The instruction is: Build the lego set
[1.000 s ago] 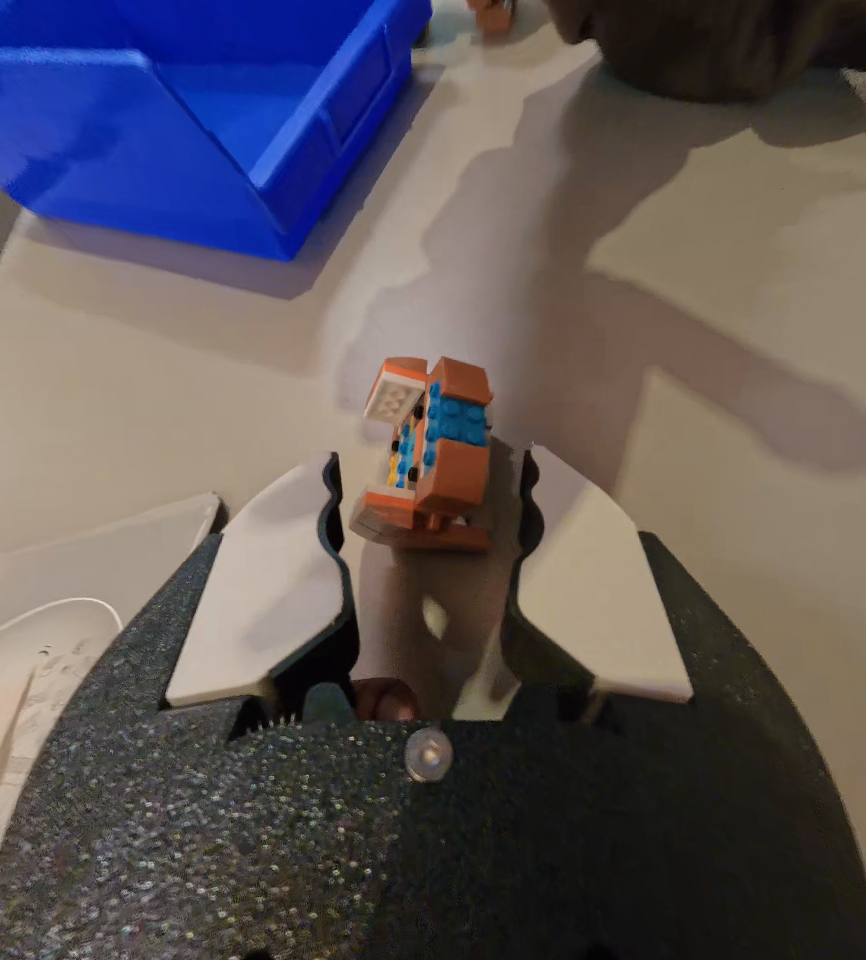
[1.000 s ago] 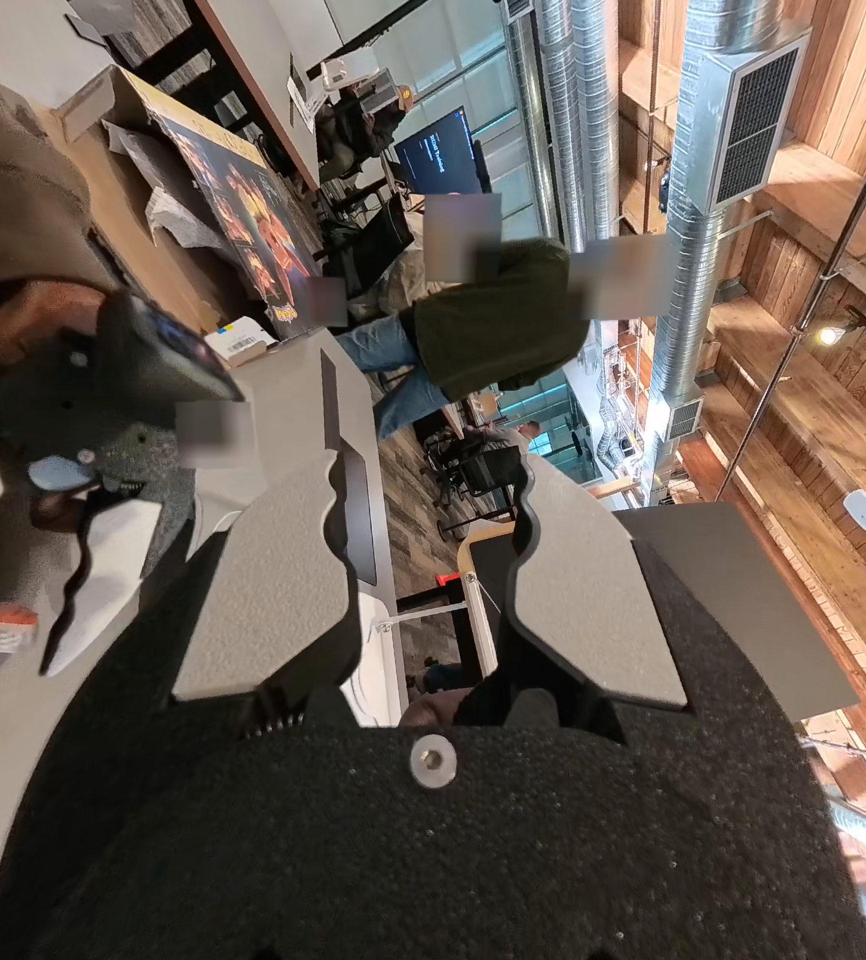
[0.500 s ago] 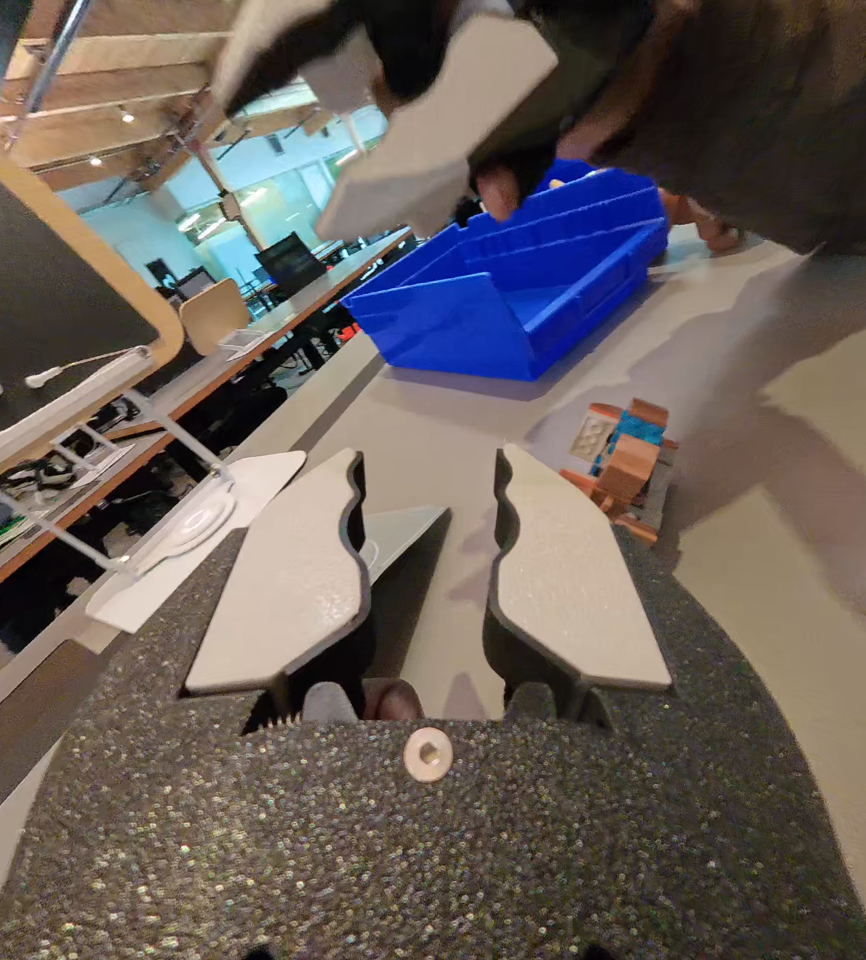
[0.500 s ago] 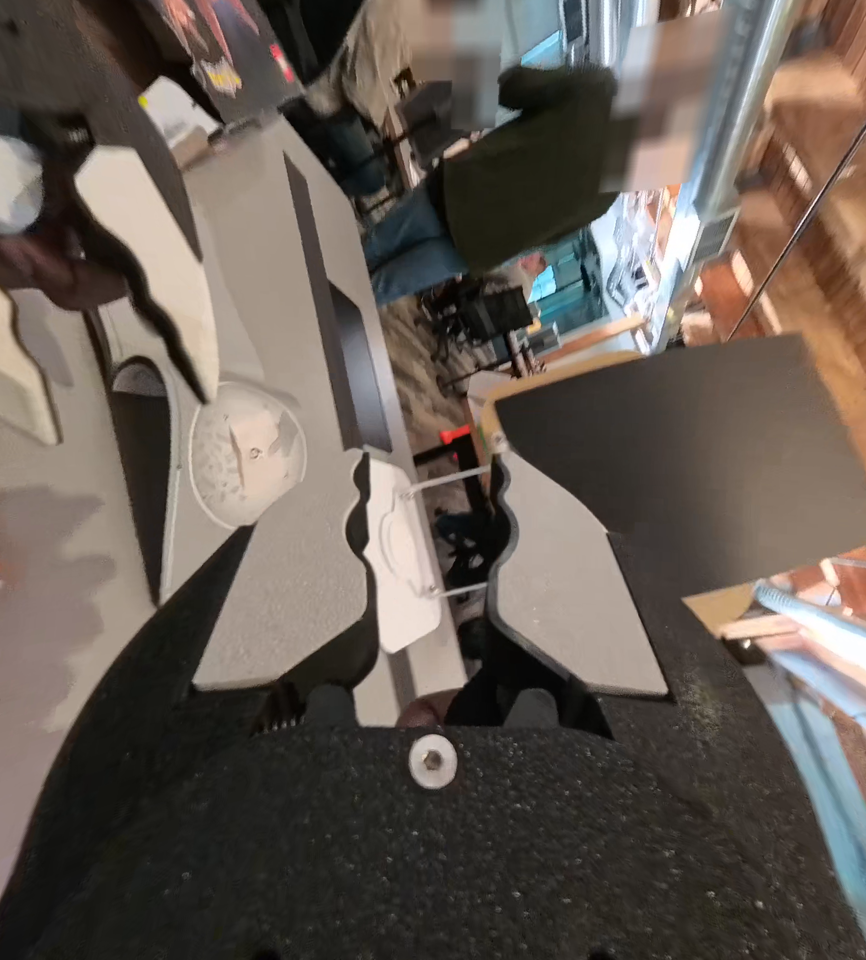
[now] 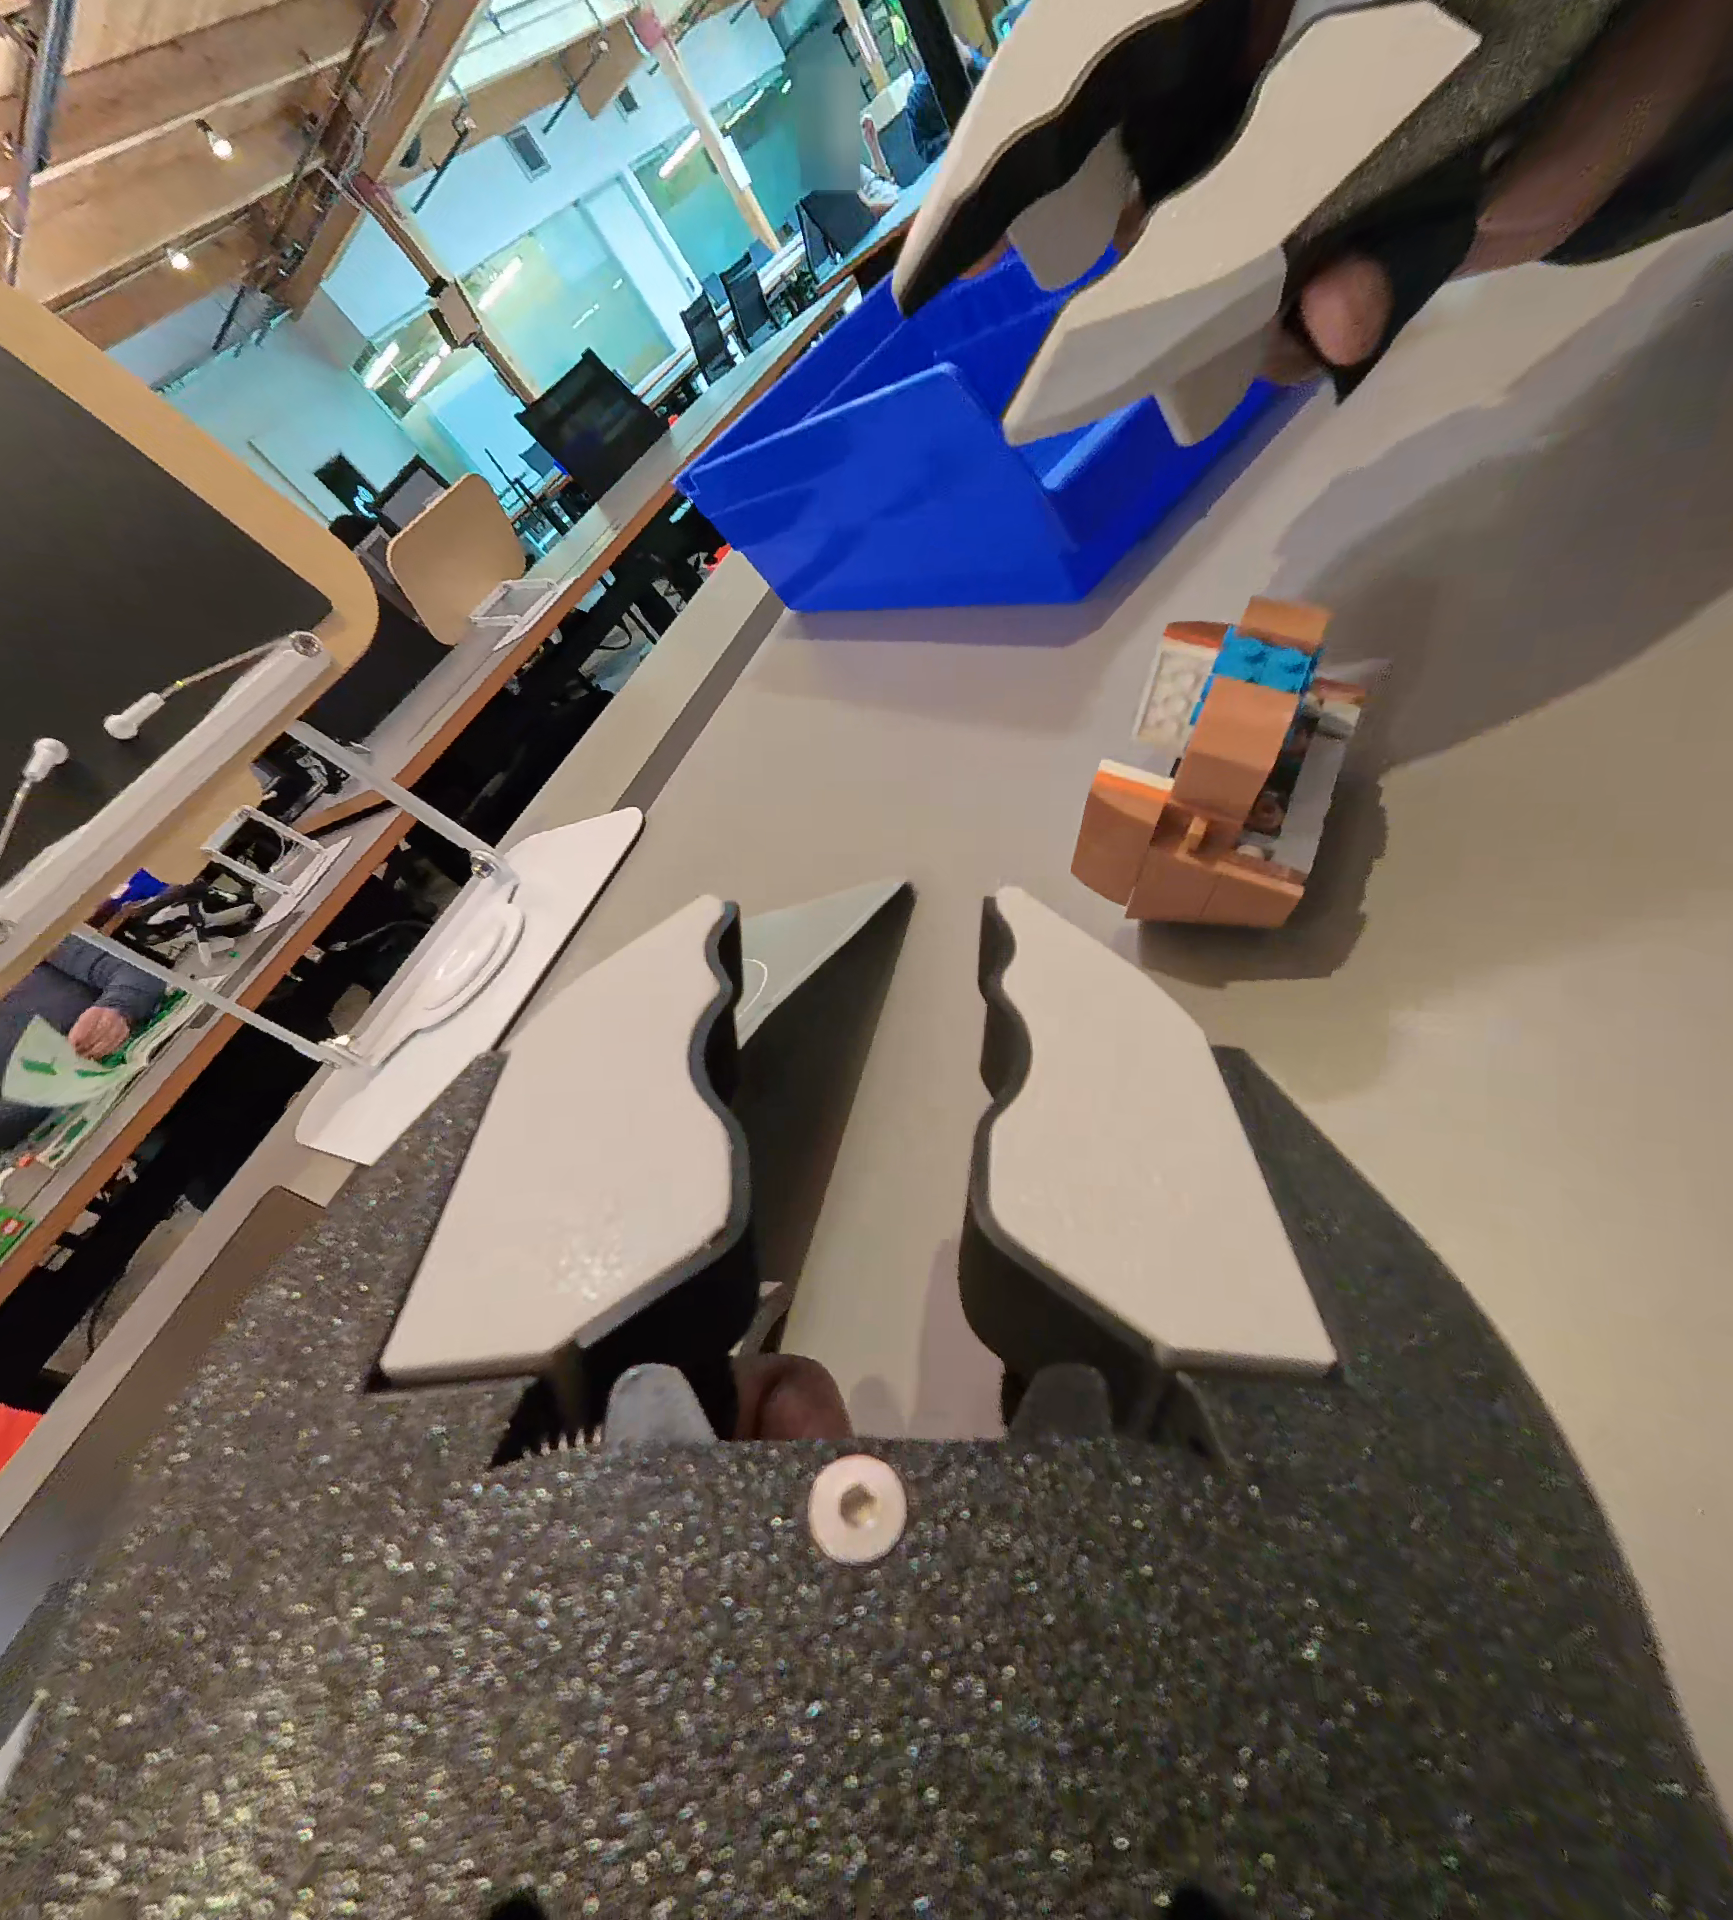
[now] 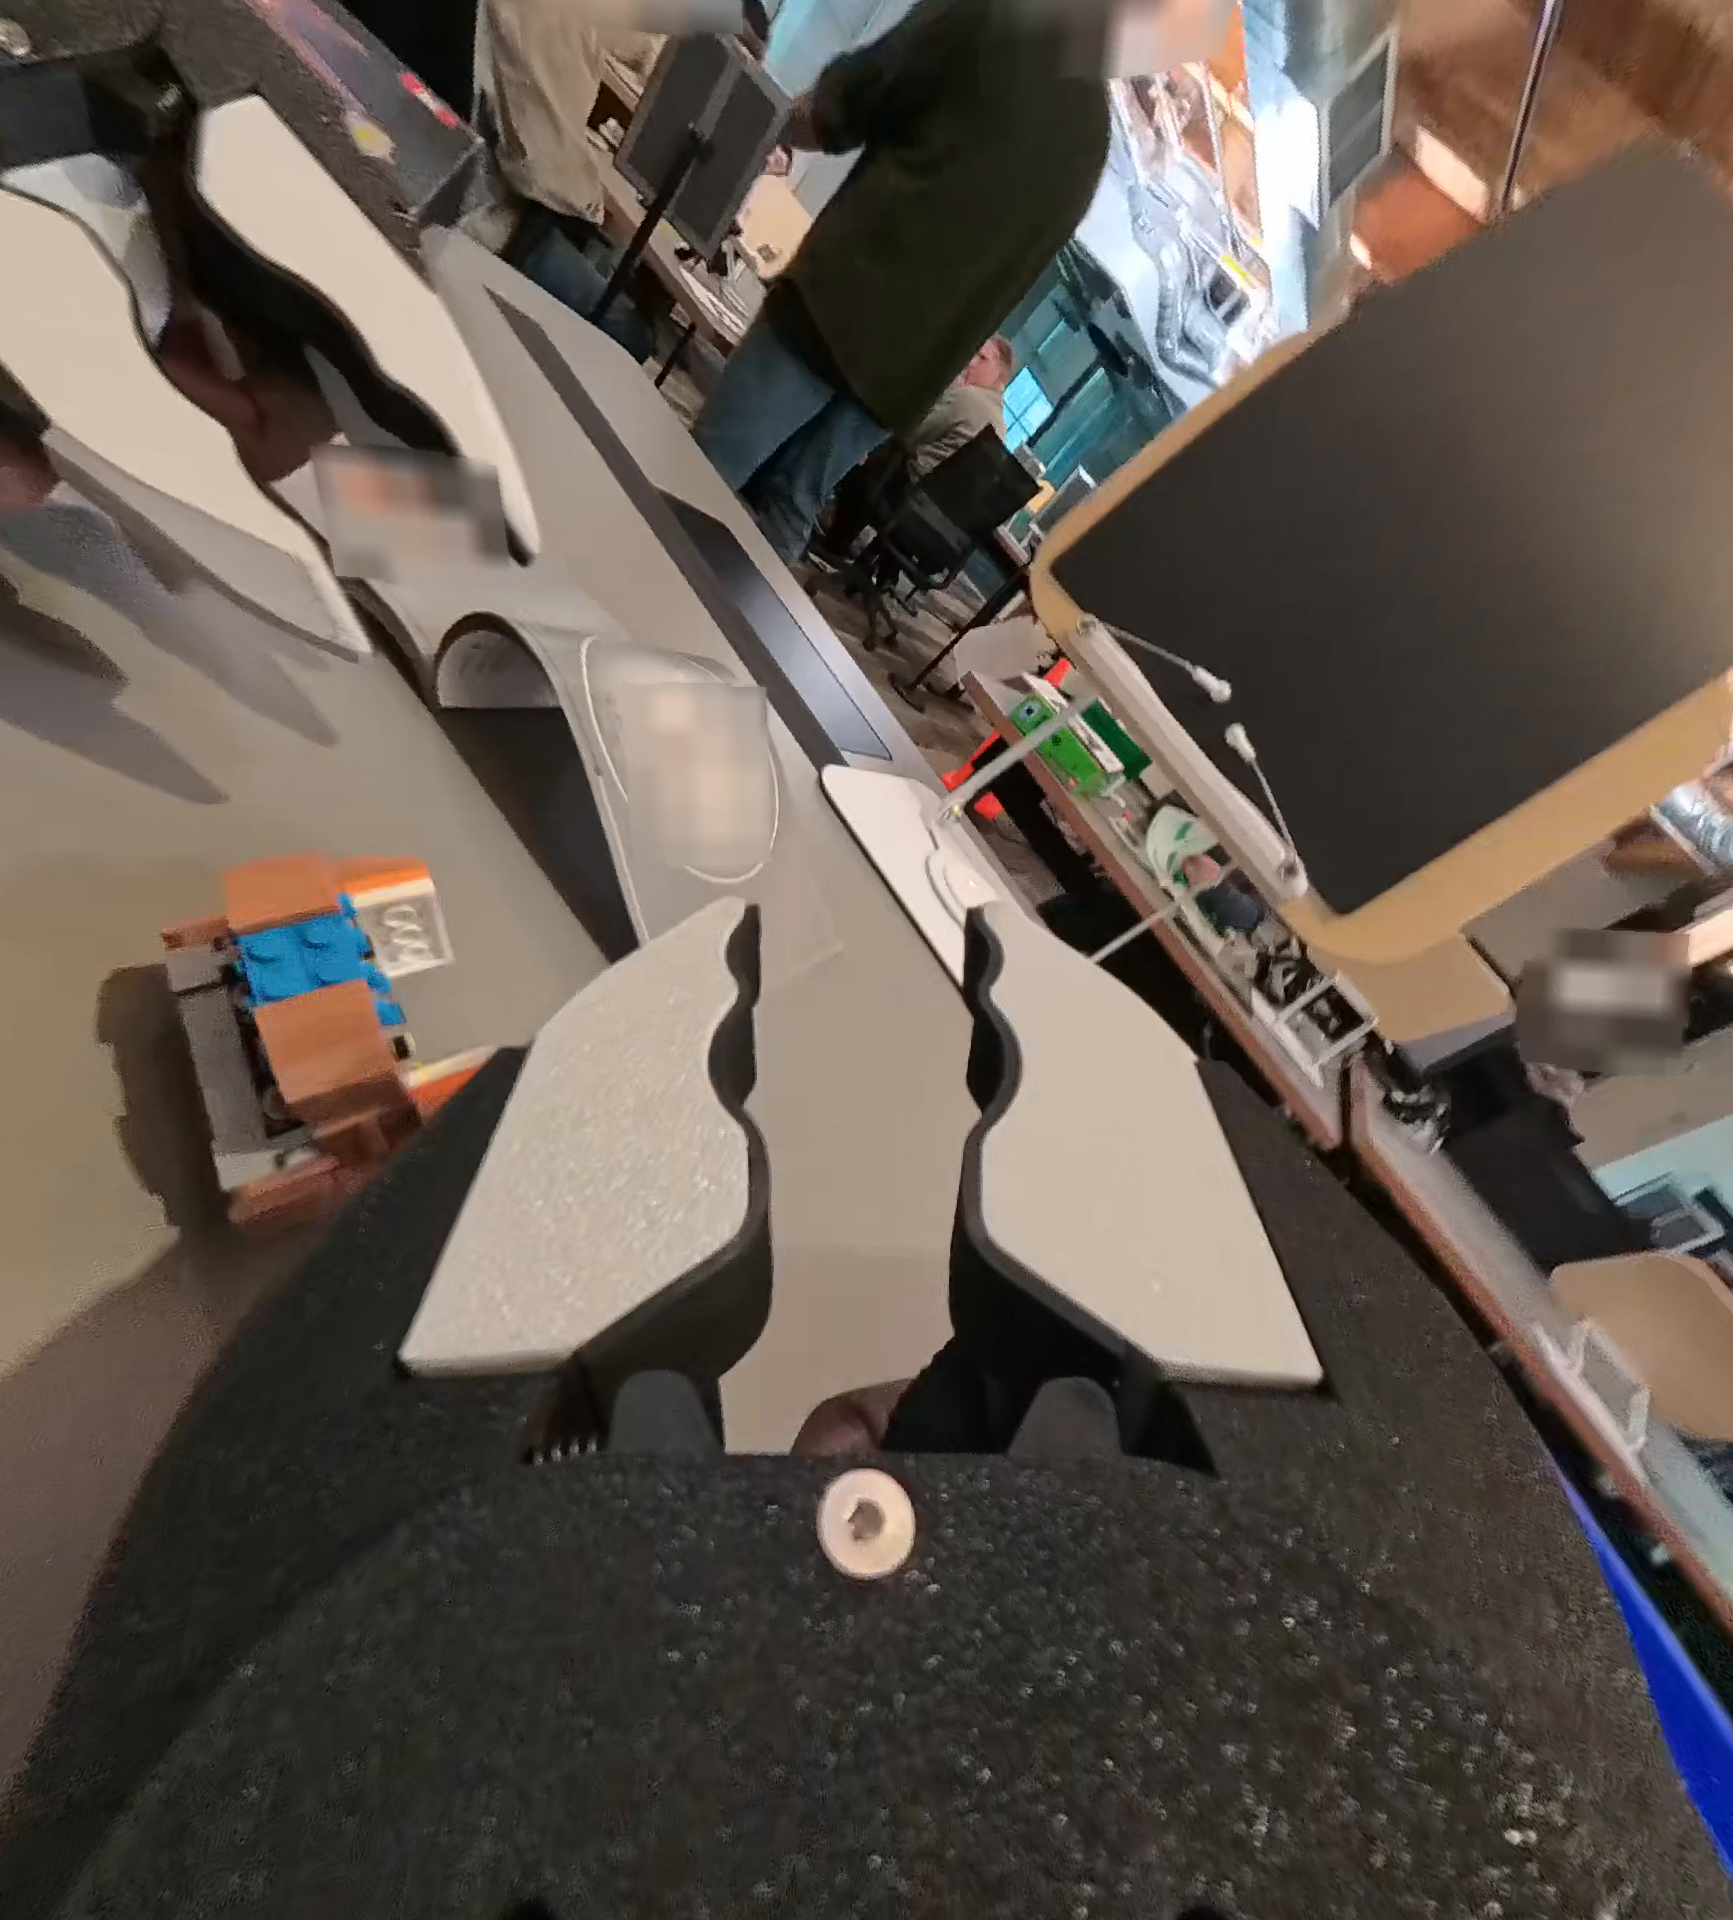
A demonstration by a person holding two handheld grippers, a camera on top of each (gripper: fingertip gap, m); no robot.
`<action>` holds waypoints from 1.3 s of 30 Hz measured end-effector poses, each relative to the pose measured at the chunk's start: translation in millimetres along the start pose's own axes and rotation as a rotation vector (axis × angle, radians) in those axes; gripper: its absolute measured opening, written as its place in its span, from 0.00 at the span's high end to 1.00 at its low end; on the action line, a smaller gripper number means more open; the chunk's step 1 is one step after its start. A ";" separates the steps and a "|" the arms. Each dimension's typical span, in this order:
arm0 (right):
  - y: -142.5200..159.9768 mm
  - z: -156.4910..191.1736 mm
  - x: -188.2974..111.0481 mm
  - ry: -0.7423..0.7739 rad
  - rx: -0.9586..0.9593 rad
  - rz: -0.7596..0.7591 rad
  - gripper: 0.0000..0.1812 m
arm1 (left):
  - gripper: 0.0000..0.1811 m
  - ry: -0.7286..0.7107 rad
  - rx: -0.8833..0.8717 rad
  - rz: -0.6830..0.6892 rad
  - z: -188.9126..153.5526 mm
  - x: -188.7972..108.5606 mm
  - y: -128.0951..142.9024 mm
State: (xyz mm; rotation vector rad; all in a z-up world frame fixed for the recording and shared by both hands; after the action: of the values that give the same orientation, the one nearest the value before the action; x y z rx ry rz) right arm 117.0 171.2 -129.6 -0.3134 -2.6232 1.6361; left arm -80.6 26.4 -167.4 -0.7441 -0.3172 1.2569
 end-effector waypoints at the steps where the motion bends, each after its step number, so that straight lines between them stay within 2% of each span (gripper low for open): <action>1: 2.7 -2.0 -1.4 0.002 0.029 0.002 0.79 | 0.76 0.006 -0.003 0.005 -1.3 1.0 1.5; 9: 9.0 -0.6 0.6 -0.044 0.135 -0.002 0.79 | 0.76 0.067 -0.028 0.054 -8.6 8.5 12.3; 22: 22.7 15.2 6.4 -0.124 0.138 0.029 0.79 | 0.76 0.104 -0.002 0.082 -11.4 10.3 14.1; 32: 34.6 9.0 11.0 -0.117 0.193 0.076 0.79 | 0.76 0.104 -0.044 0.085 -8.6 9.3 14.8; 36: 38.0 7.9 11.6 -0.116 0.212 0.091 0.79 | 0.78 0.091 -0.094 0.075 -4.9 8.2 14.5; 39: 40.0 7.8 12.3 -0.115 0.211 0.103 0.80 | 0.84 0.091 -0.124 0.058 -3.0 6.5 14.1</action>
State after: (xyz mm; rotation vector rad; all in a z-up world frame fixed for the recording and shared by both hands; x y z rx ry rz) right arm 109.9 183.5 -169.7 -0.3616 -2.5193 2.0008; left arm -87.3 33.1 -180.1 -0.9194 -0.3023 1.2618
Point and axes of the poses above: each gripper's, where its closed fingertips meet, x out along the fingers, y out of its underside, z = x × y across the jaws, the point moved 9 cm from there along -x, back along the fingers, and after that the axes turned 15 degrees about x, right-handed, at the moved point
